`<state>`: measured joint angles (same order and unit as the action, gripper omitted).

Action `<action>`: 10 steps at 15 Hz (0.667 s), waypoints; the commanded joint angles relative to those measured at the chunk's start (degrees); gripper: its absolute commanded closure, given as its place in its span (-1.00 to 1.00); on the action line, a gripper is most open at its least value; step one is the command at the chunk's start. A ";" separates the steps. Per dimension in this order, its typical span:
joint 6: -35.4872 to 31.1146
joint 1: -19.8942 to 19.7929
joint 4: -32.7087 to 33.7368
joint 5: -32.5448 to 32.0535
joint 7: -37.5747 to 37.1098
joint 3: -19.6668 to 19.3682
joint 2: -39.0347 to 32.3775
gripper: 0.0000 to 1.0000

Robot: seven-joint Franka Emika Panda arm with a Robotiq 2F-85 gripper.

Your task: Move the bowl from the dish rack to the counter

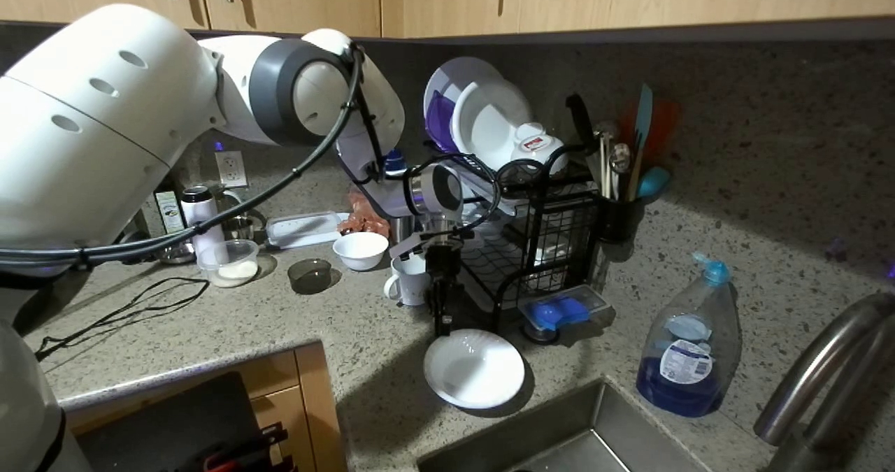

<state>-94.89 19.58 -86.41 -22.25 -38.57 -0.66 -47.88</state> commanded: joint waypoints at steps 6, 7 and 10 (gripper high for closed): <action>-1.20 0.26 1.93 1.08 0.53 -0.01 0.86 0.35; -1.60 0.19 1.82 1.36 0.64 0.14 1.29 0.31; -3.45 0.02 0.15 2.35 1.48 0.92 3.20 -0.10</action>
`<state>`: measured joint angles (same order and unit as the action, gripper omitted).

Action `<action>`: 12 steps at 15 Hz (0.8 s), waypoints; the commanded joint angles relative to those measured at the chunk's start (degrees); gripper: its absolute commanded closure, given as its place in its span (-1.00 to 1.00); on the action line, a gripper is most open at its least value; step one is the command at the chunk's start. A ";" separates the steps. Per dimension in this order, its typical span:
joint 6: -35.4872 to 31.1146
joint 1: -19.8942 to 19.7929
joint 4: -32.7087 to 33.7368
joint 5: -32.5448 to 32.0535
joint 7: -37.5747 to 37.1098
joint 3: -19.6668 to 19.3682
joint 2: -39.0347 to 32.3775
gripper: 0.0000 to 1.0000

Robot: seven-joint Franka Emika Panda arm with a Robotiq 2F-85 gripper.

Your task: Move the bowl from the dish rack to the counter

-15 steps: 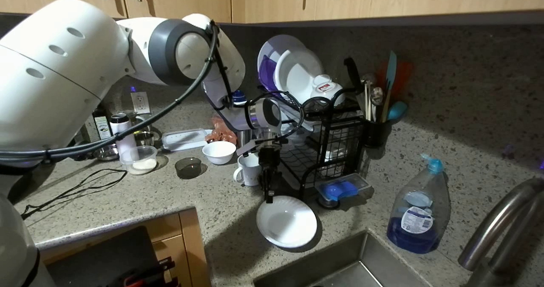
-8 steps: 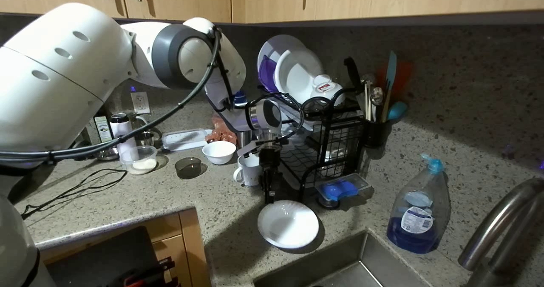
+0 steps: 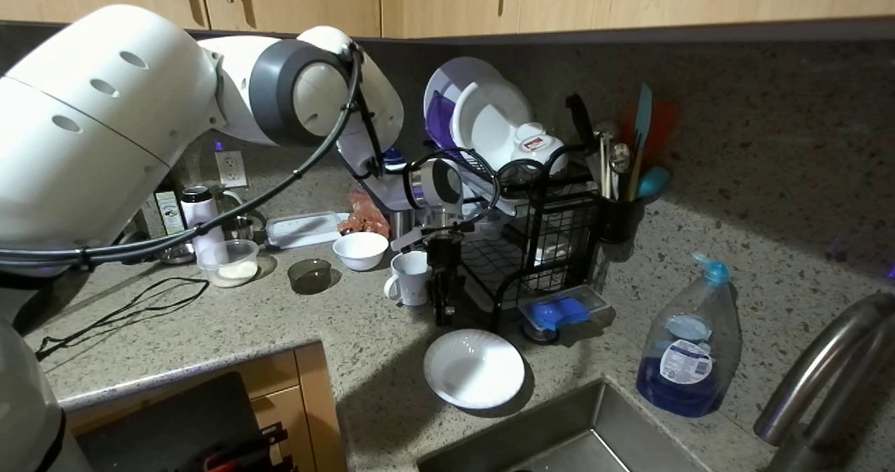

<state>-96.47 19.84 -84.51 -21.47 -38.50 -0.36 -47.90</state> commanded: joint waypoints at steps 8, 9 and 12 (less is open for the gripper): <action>-9.28 -1.27 -9.19 3.16 5.12 2.70 12.51 -0.34; -10.25 -1.64 -10.27 3.62 6.39 2.79 14.23 -0.32; -13.49 -3.13 -13.61 6.10 11.05 3.35 19.47 -0.47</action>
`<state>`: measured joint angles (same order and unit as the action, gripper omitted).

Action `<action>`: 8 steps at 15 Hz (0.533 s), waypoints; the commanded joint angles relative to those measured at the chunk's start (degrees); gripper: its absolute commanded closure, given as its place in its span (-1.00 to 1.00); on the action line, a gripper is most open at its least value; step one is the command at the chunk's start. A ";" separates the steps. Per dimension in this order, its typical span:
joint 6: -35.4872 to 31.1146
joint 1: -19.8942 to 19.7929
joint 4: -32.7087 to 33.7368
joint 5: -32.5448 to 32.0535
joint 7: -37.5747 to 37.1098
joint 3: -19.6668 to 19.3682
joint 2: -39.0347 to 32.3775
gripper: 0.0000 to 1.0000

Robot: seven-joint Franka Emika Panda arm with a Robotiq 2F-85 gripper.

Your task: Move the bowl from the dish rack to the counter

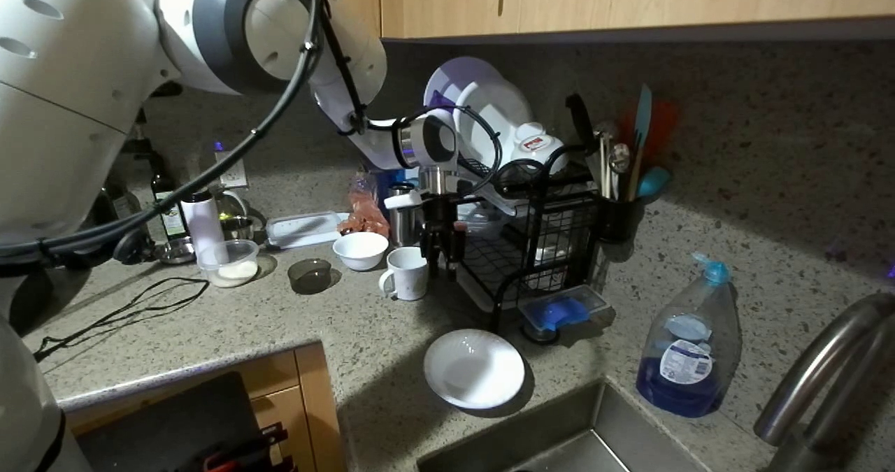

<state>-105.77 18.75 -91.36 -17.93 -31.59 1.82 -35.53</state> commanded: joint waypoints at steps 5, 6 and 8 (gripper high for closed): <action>-10.86 -4.73 -14.13 9.82 14.60 3.97 13.70 -0.90; -11.40 -4.93 -15.25 10.92 16.21 4.40 14.77 -0.93; -12.06 -5.49 -17.04 12.72 19.07 5.19 16.88 -0.99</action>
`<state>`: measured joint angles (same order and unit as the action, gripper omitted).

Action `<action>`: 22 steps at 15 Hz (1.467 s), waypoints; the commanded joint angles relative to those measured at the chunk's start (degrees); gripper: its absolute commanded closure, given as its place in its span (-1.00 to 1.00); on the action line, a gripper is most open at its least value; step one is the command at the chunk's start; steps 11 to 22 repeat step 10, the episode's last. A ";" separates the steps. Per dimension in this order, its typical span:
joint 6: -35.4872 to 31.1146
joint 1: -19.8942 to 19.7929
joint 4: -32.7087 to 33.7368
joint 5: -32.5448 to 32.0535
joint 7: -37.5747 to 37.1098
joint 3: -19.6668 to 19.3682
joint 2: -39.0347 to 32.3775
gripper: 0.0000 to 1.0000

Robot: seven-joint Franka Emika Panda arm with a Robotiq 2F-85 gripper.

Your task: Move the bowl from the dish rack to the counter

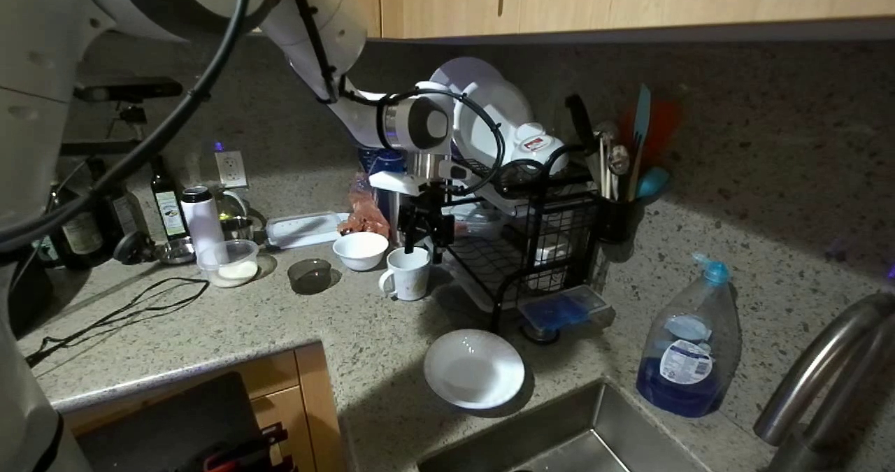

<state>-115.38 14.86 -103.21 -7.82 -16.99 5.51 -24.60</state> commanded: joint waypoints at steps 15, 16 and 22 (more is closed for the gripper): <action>-1.16 -1.84 -6.19 4.00 10.06 2.70 10.63 -1.00; -1.16 -1.84 -6.19 4.00 10.06 2.70 10.63 -1.00; -1.16 -1.84 -6.19 4.00 10.06 2.70 10.63 -1.00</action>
